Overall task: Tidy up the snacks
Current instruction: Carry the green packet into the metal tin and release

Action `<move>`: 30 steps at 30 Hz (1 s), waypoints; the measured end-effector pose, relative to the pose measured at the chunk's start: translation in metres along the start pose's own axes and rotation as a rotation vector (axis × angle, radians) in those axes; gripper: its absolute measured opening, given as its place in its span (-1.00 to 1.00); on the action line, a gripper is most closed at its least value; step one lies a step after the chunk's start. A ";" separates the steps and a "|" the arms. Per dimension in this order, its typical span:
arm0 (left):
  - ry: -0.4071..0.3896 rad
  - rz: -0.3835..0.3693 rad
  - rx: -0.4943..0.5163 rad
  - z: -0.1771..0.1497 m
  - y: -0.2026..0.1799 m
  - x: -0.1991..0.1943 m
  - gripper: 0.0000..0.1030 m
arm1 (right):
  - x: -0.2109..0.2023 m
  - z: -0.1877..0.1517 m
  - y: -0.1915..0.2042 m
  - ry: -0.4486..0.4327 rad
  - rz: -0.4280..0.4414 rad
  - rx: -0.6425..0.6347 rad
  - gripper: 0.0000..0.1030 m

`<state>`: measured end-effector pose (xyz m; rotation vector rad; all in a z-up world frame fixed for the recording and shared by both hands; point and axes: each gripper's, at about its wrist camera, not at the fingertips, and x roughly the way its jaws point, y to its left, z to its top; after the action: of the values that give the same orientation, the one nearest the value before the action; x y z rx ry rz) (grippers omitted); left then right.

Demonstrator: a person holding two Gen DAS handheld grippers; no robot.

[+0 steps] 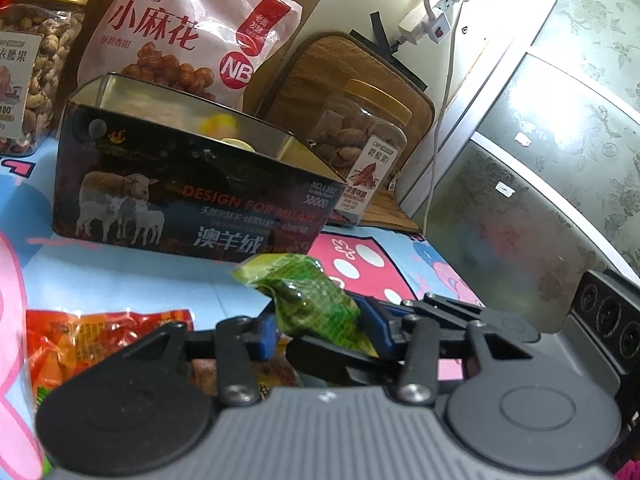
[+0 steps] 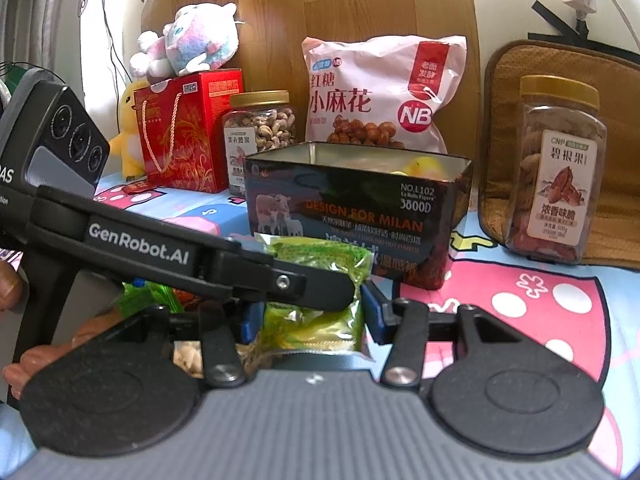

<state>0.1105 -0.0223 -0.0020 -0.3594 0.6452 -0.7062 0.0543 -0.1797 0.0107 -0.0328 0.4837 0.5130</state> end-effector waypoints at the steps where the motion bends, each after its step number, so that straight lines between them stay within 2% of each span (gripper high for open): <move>1: 0.001 0.002 -0.002 0.000 0.000 0.000 -0.20 | 0.001 0.000 -0.001 0.004 0.002 0.005 0.07; 6: 0.000 0.004 -0.016 0.000 0.003 0.000 -0.36 | 0.003 0.000 -0.005 0.020 0.012 0.025 0.12; 9: -0.004 -0.003 -0.019 0.000 0.004 0.000 -0.38 | 0.002 0.000 -0.005 0.018 0.013 0.026 0.10; 15: -0.032 -0.015 -0.024 0.004 -0.001 -0.009 -0.39 | -0.006 0.000 0.001 -0.040 -0.005 0.004 0.03; 18: -0.065 -0.030 -0.036 0.018 -0.006 -0.021 -0.39 | -0.011 0.011 0.006 -0.083 -0.014 -0.013 0.02; 22: -0.107 -0.040 -0.014 0.059 -0.012 -0.030 -0.38 | -0.008 0.045 0.006 -0.155 -0.040 -0.072 0.03; 27: -0.119 0.035 0.026 0.112 -0.009 -0.008 -0.28 | 0.024 0.082 -0.013 -0.203 -0.082 -0.062 0.06; 30: -0.075 0.137 -0.017 0.125 0.009 0.021 -0.16 | 0.062 0.088 -0.025 -0.139 -0.147 -0.067 0.17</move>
<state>0.2090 -0.0189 0.0784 -0.3522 0.5993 -0.5542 0.1516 -0.1595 0.0585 -0.0960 0.3255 0.3841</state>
